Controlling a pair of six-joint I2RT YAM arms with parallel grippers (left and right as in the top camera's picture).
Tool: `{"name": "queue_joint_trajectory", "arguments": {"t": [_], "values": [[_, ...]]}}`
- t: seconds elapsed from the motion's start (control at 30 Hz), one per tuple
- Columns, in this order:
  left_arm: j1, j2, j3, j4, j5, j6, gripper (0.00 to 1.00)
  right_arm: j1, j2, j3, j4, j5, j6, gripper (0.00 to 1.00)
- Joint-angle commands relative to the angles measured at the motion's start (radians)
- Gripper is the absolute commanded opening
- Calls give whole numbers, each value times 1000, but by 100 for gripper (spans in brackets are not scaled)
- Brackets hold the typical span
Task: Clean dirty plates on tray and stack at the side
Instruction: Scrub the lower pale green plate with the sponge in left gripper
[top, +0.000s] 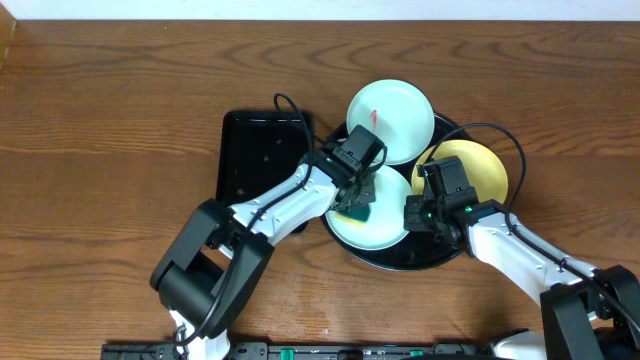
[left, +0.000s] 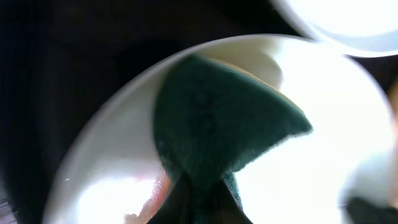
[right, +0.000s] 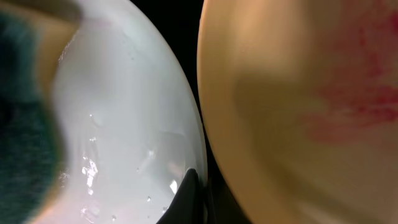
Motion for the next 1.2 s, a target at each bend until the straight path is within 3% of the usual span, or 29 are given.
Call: {"name": "queue_joint_trajectory", "arguments": {"t": [0.0,0.3,0.6,0.97,1.17], "values": [[-19,47,-5,94,146,5,8,15,24,-10,-18,34,-14,1],[-82,58,-5,119,245,-2,8,15,24,-10,-17,34,-14,1],[-95,58,-5,39,259,30,8,15,24,-10,-18,34,-14,1],[65,55,-3,-248,-180,9,7,15,24,-10,-20,34,-14,1],[78,54,1,-321,-365,10,8,15,24,-10,-21,34,-14,1]]}}
